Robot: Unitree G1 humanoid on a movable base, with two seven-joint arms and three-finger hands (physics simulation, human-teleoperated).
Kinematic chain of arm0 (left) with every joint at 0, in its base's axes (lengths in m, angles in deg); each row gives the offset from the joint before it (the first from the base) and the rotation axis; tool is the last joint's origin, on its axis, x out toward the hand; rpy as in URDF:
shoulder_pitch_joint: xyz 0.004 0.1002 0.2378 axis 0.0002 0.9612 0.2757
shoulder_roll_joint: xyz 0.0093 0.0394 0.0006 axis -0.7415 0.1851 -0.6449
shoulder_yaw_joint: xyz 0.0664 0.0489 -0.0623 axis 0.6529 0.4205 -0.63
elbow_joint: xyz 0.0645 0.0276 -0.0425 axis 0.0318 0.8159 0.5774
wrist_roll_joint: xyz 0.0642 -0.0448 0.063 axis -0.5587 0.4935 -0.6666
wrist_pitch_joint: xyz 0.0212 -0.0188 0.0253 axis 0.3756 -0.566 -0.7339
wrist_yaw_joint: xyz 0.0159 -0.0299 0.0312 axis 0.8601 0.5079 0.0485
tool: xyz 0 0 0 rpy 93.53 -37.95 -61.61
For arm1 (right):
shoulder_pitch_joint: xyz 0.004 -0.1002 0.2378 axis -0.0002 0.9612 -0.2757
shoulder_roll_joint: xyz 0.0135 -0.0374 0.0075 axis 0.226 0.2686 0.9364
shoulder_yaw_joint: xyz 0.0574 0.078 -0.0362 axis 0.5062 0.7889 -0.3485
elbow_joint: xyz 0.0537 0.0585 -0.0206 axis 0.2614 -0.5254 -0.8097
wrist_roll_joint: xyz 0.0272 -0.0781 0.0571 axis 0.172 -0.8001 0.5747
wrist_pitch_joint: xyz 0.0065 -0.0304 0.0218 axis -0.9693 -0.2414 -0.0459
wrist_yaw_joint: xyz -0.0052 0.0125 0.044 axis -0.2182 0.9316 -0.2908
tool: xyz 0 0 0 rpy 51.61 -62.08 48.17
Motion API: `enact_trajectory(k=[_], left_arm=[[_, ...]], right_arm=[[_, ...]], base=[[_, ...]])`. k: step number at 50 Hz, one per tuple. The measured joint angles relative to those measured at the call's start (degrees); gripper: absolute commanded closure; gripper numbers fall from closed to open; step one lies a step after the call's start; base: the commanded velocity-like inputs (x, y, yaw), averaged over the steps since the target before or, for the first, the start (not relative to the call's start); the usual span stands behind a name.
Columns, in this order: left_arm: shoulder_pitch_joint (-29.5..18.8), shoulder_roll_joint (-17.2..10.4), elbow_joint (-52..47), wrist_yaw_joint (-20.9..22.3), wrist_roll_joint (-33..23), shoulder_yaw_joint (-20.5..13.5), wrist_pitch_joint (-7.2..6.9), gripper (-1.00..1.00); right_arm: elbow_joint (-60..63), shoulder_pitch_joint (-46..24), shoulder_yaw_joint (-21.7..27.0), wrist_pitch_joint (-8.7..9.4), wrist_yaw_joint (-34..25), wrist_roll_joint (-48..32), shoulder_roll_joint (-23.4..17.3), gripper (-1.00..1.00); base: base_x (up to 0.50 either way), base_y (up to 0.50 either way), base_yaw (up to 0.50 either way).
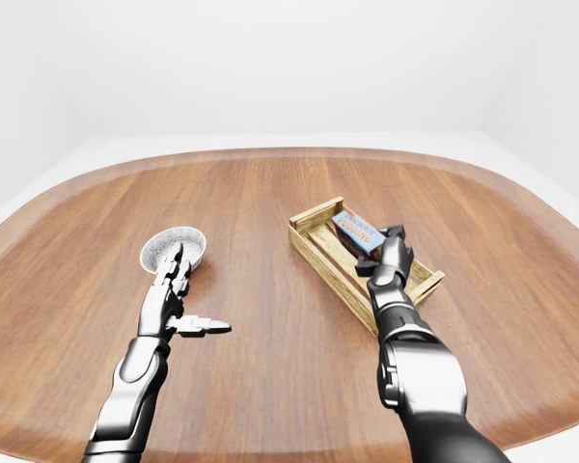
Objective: Pick up the chocolate pudding and put it in the tray.
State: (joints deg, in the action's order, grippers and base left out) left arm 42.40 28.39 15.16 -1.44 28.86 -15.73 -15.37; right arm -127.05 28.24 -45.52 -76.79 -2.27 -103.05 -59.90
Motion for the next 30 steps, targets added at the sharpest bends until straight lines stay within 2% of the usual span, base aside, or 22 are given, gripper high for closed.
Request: enact_trajectory(k=[30], left_arm=[[-0.04, -0.01, 0.36, 0.10, -0.01, -0.02, 0.31, -1.00]], right_arm=[[-0.28, 3.24, 0.74, 0.00, 0.34, 0.14, 0.23, 1.00]], base=[[0.00, 0.00, 0.00]])
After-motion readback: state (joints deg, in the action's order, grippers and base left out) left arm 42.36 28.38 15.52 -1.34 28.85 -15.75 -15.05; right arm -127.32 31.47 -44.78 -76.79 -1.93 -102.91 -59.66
